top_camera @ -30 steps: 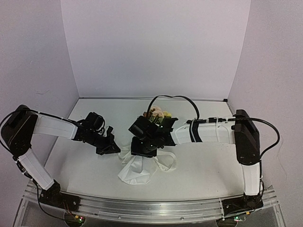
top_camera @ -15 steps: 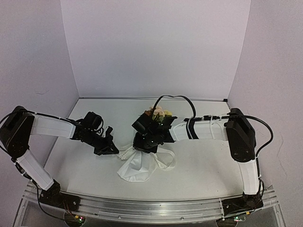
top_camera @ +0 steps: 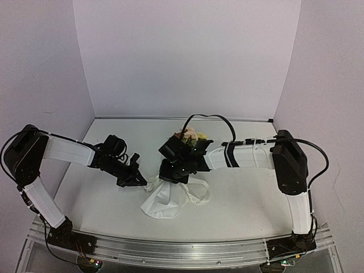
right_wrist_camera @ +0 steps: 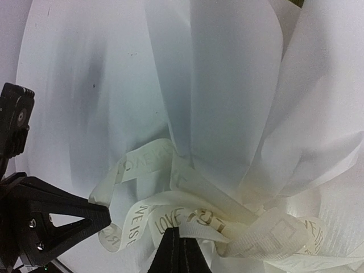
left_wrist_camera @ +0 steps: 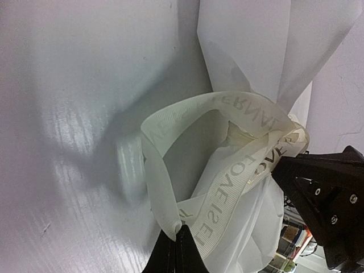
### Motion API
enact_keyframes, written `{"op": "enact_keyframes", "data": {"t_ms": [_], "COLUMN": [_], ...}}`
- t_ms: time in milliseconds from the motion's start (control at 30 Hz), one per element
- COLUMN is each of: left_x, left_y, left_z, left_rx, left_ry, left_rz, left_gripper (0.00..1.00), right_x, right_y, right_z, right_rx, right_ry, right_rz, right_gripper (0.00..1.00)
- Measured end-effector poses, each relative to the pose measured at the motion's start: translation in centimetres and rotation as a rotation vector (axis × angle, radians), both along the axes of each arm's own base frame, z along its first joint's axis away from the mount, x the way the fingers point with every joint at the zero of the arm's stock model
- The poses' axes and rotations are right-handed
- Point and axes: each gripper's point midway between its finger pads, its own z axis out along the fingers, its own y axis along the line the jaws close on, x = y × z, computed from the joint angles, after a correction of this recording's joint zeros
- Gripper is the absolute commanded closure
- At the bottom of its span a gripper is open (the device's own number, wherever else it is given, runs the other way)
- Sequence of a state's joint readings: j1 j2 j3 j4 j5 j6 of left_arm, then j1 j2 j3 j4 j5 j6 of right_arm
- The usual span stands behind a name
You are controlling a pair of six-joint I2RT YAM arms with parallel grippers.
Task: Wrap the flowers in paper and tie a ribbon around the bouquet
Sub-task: Tie the ribbon around the folded bouquet.
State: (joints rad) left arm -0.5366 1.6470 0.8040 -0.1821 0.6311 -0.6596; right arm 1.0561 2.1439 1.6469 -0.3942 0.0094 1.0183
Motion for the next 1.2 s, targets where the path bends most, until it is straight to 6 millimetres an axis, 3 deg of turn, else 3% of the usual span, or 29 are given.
{"op": "enact_keyframes", "data": {"t_ms": [167,400,600,833,1067,1200], "left_x": [-2.0,-3.7,-1.9,0.2,2.4,2.8], "left_y": [-2.5,-6.6,-5.6,-3.8,-2.1,-1.8], "left_z": [-1.3,-1.1,-1.3,-0.2,0.5,0.9], "left_rx": [-0.016,-0.066,-0.003,0.040,0.067,0.077], "left_ry": [0.054,0.074,0.040,-0.017,-0.051,-0.068], "left_rz": [-0.059,-0.105,0.008,0.093,0.112,0.091], "left_gripper": [1.00,1.00,1.00,1.00,1.00,1.00], "right_x": [-0.9,-2.5,-3.4,-5.0,-7.4,-8.3], "right_y": [-1.6,-4.5,-5.5,-4.2,0.2,1.2], "right_z": [-0.5,1.2,3.0,3.5,5.8,5.0], "right_rx": [-0.025,-0.029,-0.001,0.036,0.121,0.113], "right_ry": [0.008,-0.003,-0.009,0.022,0.031,0.044], "right_rz": [0.008,0.024,0.037,0.090,0.189,0.221], "right_gripper": [1.00,1.00,1.00,1.00,1.00,0.75]}}
